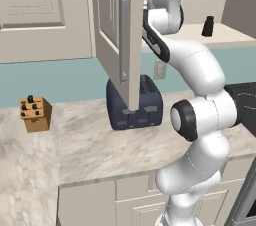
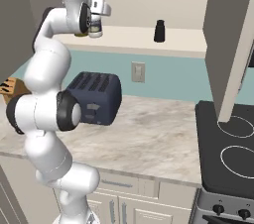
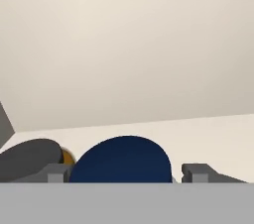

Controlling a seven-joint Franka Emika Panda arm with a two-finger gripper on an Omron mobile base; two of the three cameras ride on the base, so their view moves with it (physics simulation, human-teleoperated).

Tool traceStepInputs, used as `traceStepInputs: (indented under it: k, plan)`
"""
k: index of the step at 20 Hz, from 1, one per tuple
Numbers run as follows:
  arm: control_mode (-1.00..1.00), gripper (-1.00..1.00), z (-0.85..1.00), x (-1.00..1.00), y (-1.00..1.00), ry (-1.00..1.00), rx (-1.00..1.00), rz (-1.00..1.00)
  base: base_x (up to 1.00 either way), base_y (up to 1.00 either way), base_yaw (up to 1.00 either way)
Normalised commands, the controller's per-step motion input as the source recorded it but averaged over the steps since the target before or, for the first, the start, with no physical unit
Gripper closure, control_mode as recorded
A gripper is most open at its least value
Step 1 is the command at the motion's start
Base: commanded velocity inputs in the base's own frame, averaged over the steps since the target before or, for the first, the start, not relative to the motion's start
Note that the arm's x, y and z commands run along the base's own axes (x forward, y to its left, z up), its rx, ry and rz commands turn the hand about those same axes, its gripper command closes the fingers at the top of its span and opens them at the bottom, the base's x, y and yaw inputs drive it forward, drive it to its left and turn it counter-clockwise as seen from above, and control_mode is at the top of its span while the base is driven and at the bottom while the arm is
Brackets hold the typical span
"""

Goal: Collect the turmeric, mayonnaise, and shaker from the cabinet and place them next to the stove.

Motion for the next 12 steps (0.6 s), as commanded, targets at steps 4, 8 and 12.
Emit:
traceStepInputs:
  k: [4,8,12]
  plan:
    - [-1.00,1.00,-0.05,-0.51,-0.10,-0.02,0.00,-0.03,0.00,0.00,0.00]
    - [-1.00,1.00,-0.15,-0.58,-0.11,-0.06,0.00,-0.03,0.00,0.00,0.00]
    - [-1.00,1.00,-0.15,-0.76,-0.11,-0.08,0.00,-0.01,0.00,0.00,0.00]
